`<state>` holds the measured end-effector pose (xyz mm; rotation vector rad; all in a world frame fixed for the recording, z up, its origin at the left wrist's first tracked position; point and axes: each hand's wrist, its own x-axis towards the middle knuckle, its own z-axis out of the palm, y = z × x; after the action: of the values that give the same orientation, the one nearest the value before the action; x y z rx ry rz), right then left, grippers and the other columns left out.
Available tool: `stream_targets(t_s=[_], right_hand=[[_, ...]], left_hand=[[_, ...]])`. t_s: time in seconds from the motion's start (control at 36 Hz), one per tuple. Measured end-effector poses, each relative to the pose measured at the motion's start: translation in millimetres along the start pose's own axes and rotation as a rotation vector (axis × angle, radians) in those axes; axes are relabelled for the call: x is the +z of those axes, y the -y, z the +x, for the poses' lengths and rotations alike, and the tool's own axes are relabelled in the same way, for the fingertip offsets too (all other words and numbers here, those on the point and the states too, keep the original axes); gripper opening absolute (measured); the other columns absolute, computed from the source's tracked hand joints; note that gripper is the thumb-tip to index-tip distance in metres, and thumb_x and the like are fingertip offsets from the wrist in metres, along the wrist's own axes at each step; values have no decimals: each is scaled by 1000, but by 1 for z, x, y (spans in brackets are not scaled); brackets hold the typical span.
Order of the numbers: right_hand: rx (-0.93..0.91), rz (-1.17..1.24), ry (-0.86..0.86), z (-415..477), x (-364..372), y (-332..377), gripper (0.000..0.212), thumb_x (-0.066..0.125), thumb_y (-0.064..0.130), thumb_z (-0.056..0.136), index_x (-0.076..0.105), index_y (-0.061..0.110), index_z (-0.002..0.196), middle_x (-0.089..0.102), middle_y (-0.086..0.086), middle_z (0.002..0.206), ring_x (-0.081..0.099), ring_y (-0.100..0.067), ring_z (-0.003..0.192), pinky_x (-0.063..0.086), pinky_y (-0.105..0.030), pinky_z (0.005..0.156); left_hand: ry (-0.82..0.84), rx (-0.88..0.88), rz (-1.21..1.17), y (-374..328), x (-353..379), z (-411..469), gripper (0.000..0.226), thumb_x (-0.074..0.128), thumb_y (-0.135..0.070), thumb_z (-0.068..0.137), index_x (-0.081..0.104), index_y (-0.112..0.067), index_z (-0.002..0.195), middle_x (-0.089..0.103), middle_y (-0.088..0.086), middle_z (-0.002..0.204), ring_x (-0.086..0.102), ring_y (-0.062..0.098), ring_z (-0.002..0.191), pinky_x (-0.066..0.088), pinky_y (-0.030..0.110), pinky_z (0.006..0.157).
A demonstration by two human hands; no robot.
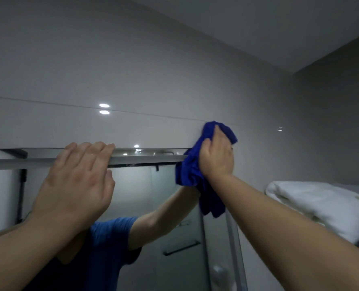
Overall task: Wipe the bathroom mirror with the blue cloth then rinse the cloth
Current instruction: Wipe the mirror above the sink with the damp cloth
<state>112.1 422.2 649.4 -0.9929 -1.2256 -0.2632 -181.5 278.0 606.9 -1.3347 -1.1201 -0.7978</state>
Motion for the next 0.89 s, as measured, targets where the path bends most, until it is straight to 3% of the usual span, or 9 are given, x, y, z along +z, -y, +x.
stream_targets(t_s=[0.08, 0.19, 0.33, 0.44, 0.58, 0.69, 0.89], right_hand=[[106, 20, -37, -1, -3, -31, 70, 29, 45, 104, 33, 12, 166, 43, -11, 168, 40, -31, 155, 31, -48, 130], [215, 56, -98, -24, 1, -49, 64, 33, 37, 107, 33, 10, 165, 45, -14, 165, 41, -33, 154, 32, -51, 129], [296, 46, -91, -77, 3, -65, 63, 33, 34, 111, 26, 11, 169, 36, -11, 172, 32, -28, 159, 23, -45, 132], [332, 4, -76, -124, 2, -87, 62, 35, 32, 111, 28, 9, 168, 39, -14, 170, 36, -30, 157, 26, -48, 133], [412, -31, -69, -78, 4, -46, 68, 30, 43, 109, 28, 8, 168, 29, -18, 174, 26, -39, 161, 16, -54, 134], [289, -99, -91, -54, 19, 5, 65, 30, 45, 108, 34, 18, 167, 24, -14, 177, 10, -45, 164, 3, -59, 134], [32, -57, -93, -51, 17, 3, 66, 33, 35, 104, 32, 15, 167, 25, -7, 177, 3, -36, 167, 1, -52, 137]], left_hand=[[-10, -13, -1, -2, -1, 0, 60, 43, -27, 97, 55, -1, 151, 61, 22, 143, 55, 43, 133, 30, 57, 126], [-4, -6, 10, -3, -2, -1, 61, 42, -28, 98, 54, -1, 151, 60, 23, 144, 54, 44, 133, 29, 57, 126], [-6, -7, 11, -3, -3, -2, 61, 41, -28, 99, 52, -1, 152, 59, 24, 145, 53, 45, 134, 28, 56, 126], [1, 1, 20, -3, -3, -3, 61, 40, -28, 99, 50, 0, 152, 57, 26, 145, 52, 46, 133, 28, 57, 125], [-7, 15, 53, -2, -1, -2, 61, 40, -29, 100, 49, 0, 154, 56, 24, 146, 51, 45, 133, 28, 57, 126], [-13, 19, 56, -1, 0, -3, 60, 41, -29, 100, 49, -2, 154, 55, 22, 146, 51, 45, 134, 28, 56, 126], [6, 8, 59, -2, -3, -3, 60, 42, -29, 99, 48, -4, 154, 55, 20, 147, 50, 43, 135, 28, 55, 127]])
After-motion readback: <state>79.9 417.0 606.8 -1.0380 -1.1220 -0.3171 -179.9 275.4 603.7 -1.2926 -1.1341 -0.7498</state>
